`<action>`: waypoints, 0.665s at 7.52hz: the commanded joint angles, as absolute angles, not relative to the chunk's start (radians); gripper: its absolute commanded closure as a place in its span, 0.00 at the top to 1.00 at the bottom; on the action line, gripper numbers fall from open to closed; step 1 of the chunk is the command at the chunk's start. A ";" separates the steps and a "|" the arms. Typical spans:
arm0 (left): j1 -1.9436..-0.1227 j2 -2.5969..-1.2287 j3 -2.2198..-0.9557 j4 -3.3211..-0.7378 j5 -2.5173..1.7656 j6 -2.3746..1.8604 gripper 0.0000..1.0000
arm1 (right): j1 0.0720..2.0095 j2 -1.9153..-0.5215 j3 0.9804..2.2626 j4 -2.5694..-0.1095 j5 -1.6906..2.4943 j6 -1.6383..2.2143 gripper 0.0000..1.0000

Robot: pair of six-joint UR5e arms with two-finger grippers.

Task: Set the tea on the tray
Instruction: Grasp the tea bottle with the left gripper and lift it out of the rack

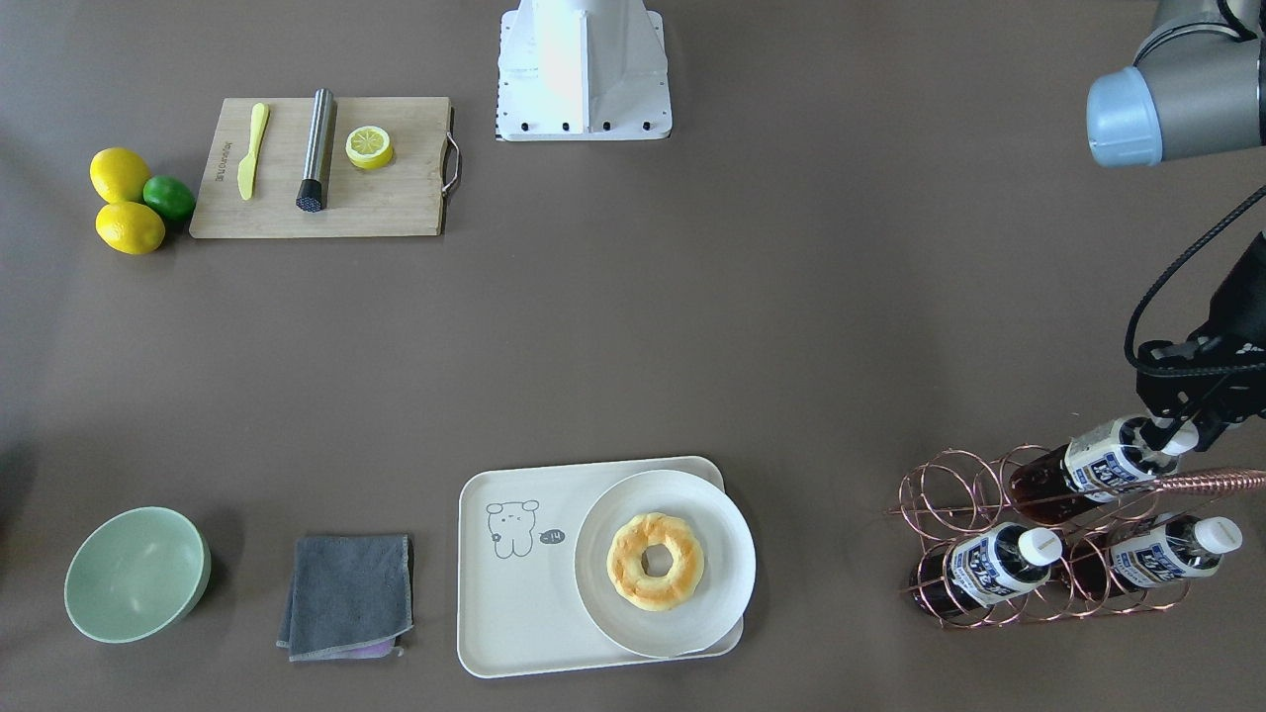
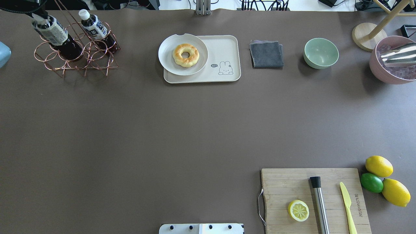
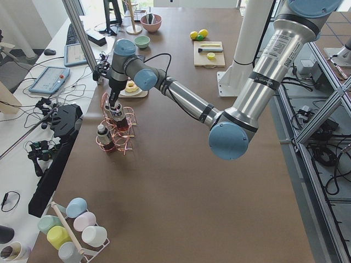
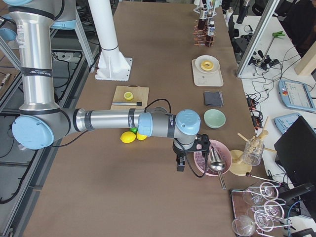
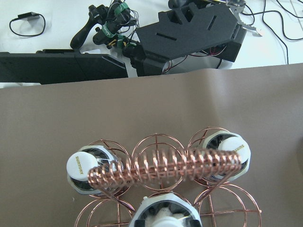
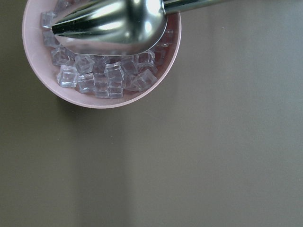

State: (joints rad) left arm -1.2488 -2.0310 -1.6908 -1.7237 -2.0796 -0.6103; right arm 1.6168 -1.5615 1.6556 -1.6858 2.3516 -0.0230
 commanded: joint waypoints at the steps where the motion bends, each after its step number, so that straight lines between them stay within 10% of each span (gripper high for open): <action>1: -1.290 -2.052 -1.811 -1.567 -2.085 -0.574 0.00 | 1.617 -1.562 1.655 -1.686 2.352 -0.023 1.00; 5: -1.287 -2.114 -1.974 -1.328 -2.080 -0.615 0.00 | 1.617 -1.569 1.657 -1.686 2.353 -0.023 1.00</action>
